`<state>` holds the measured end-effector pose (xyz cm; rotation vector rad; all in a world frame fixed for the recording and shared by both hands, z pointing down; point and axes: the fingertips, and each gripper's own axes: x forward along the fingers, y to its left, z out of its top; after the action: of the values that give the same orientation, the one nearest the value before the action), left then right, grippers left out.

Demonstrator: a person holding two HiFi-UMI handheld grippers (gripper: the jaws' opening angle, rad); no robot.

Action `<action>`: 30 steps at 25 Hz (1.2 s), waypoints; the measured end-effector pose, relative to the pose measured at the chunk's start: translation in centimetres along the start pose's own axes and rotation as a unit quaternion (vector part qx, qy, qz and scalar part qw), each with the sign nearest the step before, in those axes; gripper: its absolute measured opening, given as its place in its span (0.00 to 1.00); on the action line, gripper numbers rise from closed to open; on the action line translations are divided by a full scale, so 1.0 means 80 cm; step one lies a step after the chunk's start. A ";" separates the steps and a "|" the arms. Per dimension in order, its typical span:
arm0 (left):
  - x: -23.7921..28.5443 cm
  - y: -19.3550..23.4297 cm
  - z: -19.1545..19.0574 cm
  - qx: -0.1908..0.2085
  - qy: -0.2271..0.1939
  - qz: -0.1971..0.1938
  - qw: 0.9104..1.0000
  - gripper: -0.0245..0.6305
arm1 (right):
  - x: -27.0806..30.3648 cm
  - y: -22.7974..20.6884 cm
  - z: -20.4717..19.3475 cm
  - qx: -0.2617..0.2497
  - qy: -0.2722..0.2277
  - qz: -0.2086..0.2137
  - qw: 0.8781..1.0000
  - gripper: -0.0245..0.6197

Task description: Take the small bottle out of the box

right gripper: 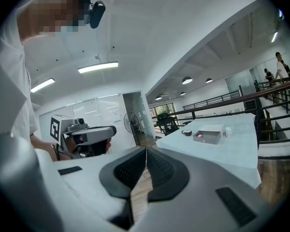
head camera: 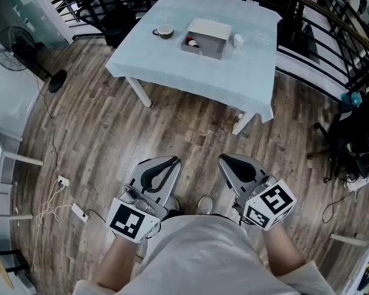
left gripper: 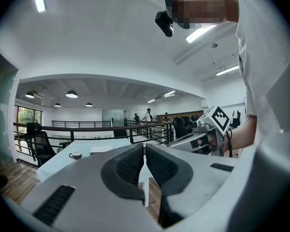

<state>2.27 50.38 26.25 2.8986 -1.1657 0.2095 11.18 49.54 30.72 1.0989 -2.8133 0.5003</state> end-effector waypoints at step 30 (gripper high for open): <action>0.098 0.121 -0.026 -0.008 0.011 -0.002 1.000 0.09 | 0.100 -0.105 0.021 -0.002 0.024 -0.018 1.000 0.07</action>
<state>0.98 38.13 28.93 2.8766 -1.1533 0.2307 10.95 38.02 32.95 1.1182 -2.7481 0.5115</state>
